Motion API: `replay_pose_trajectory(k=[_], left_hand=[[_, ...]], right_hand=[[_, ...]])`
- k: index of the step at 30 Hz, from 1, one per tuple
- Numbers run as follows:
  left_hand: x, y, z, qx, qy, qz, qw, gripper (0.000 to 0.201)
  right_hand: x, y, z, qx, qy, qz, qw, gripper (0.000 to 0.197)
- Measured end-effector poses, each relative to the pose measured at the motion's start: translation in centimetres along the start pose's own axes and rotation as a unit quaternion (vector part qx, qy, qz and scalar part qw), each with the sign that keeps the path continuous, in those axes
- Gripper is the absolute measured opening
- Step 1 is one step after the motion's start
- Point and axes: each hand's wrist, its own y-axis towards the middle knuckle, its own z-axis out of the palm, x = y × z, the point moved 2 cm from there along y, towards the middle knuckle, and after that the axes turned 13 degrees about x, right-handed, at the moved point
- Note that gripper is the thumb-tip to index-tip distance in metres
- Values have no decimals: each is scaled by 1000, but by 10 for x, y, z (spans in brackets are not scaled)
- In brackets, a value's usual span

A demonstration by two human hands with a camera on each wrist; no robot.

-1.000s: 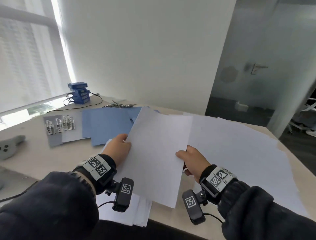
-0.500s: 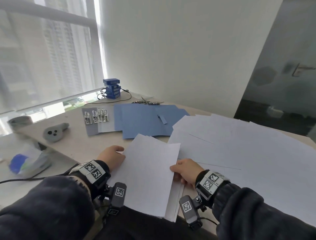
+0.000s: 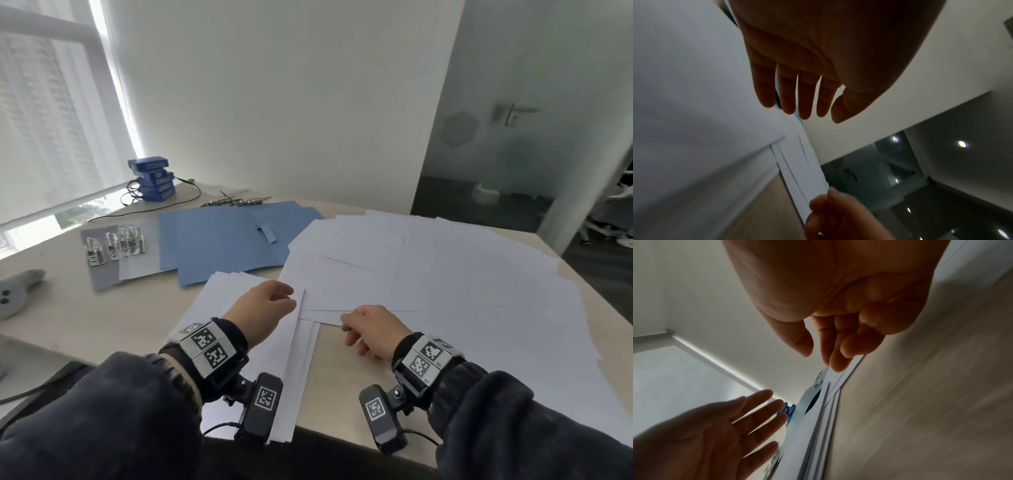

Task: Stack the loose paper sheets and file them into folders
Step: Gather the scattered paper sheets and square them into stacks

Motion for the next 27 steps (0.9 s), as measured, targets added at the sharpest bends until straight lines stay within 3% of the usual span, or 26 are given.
replay_pose_trajectory(k=[7, 15, 21, 24, 27], left_hand=[[-36, 44, 79, 81, 33, 14, 996, 45], [-58, 96, 141, 178, 108, -59, 976, 61], [-71, 114, 175, 213, 138, -53, 966, 61], [-81, 113, 188, 240, 191, -45, 951, 50], [-88, 113, 199, 256, 136, -44, 956, 76]], right_hand=[[-55, -45, -79, -122, 8, 39, 992, 19], [-115, -97, -162, -223, -14, 104, 969, 20], [-158, -136, -205, -276, -24, 184, 943, 16], [-172, -149, -217, -297, -12, 214, 931, 24], [-170, -158, -222, -307, 11, 224, 925, 38]])
